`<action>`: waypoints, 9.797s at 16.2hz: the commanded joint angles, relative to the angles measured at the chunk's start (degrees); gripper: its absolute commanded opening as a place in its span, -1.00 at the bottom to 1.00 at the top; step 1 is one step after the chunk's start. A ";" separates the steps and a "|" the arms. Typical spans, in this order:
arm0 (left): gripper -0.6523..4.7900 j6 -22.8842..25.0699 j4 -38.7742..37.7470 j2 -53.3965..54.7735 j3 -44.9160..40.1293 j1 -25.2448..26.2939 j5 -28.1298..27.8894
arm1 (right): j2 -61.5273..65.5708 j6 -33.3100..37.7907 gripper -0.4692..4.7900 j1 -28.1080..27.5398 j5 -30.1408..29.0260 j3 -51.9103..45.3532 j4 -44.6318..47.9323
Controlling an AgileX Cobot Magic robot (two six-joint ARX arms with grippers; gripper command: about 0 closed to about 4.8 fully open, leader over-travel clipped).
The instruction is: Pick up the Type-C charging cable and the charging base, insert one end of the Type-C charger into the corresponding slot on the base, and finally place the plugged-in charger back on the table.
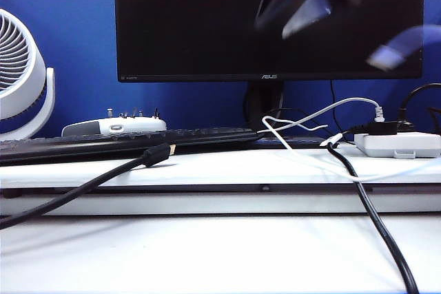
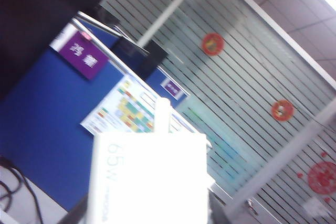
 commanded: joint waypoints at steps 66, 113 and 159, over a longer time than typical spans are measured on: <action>-0.59 -0.20 -3.06 0.37 0.35 -4.04 -8.74 | -4.39 44.85 -0.82 -7.21 -42.80 0.24 55.43; -0.68 0.66 -2.29 0.35 0.33 -3.63 -0.59 | -0.26 52.09 -0.82 -5.79 -39.85 0.22 62.18; -0.70 7.32 -7.87 0.42 0.33 -4.83 10.19 | -0.31 54.90 -0.82 -5.95 -26.97 0.22 69.24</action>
